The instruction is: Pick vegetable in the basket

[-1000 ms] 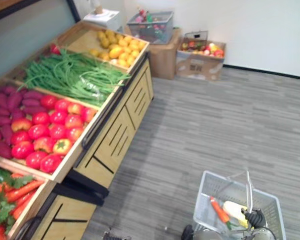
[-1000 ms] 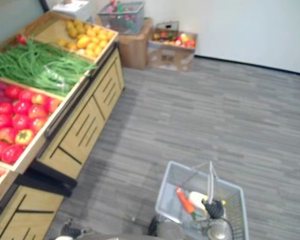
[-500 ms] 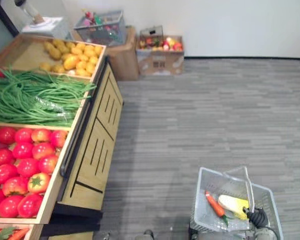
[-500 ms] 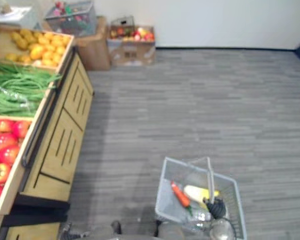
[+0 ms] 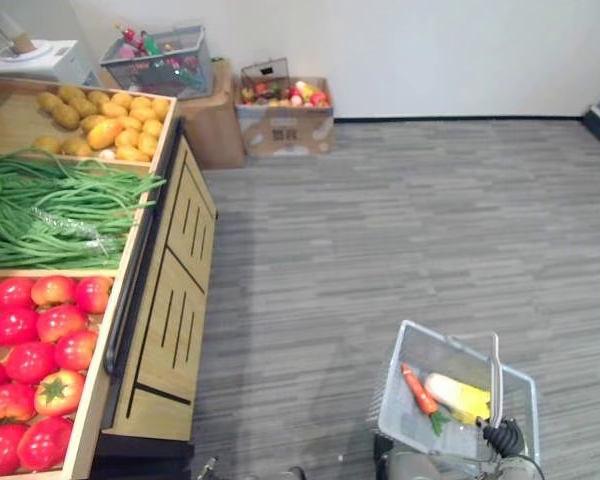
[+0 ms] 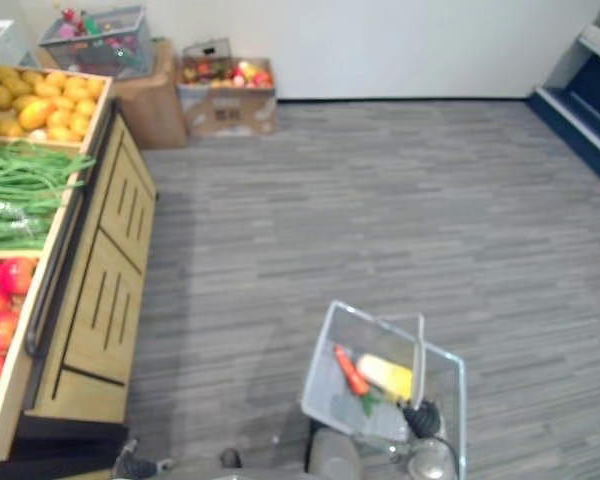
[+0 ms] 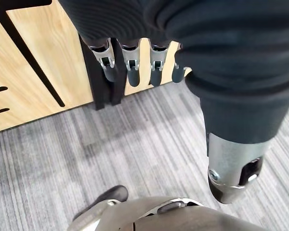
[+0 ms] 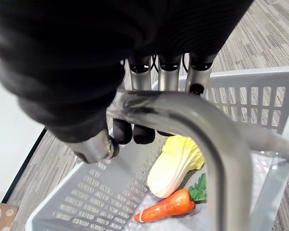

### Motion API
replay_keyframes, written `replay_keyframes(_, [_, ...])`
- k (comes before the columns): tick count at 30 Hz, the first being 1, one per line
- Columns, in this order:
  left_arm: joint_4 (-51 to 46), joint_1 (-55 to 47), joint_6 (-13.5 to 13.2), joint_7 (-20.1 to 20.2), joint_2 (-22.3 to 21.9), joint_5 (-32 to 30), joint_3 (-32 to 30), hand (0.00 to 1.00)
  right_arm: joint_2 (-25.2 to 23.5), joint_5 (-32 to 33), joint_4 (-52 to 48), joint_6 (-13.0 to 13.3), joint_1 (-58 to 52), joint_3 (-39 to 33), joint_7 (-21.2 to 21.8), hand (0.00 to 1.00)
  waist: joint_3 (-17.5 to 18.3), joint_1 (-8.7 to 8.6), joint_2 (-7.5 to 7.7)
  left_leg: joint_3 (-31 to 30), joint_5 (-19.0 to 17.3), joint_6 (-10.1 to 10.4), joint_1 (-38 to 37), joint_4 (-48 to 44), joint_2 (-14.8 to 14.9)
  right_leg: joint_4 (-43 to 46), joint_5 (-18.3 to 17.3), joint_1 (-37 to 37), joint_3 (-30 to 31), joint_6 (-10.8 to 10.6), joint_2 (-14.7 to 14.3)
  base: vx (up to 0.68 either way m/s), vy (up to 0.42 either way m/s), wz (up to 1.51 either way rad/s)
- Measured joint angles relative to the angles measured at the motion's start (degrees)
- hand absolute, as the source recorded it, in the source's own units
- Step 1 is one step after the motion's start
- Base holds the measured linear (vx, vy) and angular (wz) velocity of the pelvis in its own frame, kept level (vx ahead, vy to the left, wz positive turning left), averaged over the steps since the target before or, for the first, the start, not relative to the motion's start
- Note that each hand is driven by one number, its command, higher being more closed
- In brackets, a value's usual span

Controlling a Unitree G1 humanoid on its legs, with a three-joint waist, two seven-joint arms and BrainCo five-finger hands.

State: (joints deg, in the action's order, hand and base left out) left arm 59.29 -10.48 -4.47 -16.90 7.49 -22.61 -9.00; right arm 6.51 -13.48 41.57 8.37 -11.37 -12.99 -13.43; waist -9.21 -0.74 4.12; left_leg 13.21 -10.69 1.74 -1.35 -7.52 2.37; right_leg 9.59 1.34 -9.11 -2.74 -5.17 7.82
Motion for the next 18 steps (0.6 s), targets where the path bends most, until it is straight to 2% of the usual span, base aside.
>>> replay_keyframes(2, [0.17,-0.17,-0.02,0.51,-0.33,0.12,-0.48,0.0,-0.11,0.16,1.14,0.03,-0.18,-0.17,-0.02,1.0,0.6,0.45,0.23,-0.1,0.38,0.39,0.41,0.23,0.06,-4.37,0.18,1.52,-0.4,-0.52,-0.18,-0.02,-0.049,-0.01])
replay_keyframes(7, [1.6,-0.83,-0.4,2.07,-1.23,4.59,-1.61,0.0,-0.44,2.43,5.4,-0.07,-0.8,-2.48,0.11,1.0,2.08,0.94,-1.87,-1.78,1.9,1.38,0.35,2.6,0.98,-11.9,2.93,4.97,-2.98,-0.32,-1.43,0.03,-0.053,0.18])
replay_keyframes(9, [1.83,-1.46,-0.41,2.36,-1.69,5.89,-2.69,0.0,-1.04,2.9,6.29,-0.05,-1.15,-2.91,0.15,1.0,2.43,0.94,-1.39,-1.75,2.0,1.56,-0.17,3.46,1.36,-13.18,3.45,5.82,-3.11,-0.48,-1.95,0.09,-0.054,0.0])
replay_keyframes(10, [1.91,-1.64,-0.41,2.37,-1.86,6.71,-3.3,0.0,-1.33,3.42,6.81,-0.05,-1.62,-2.98,0.21,1.0,2.94,0.89,-1.92,-1.76,2.12,1.44,-0.6,3.56,1.67,-13.95,3.81,6.46,-3.29,-0.22,-2.25,0.13,-0.055,-0.03])
replay_keyframes(18, [2.27,-1.5,-0.54,2.55,-4.13,10.84,-9.44,0.0,-3.82,7.99,11.2,0.12,-2.74,-6.86,0.33,1.0,3.5,0.87,-2.37,-1.33,1.82,1.84,-4.27,5.22,1.6,-15.56,3.96,9.67,-3.78,-0.09,-2.48,0.09,0.006,-0.01])
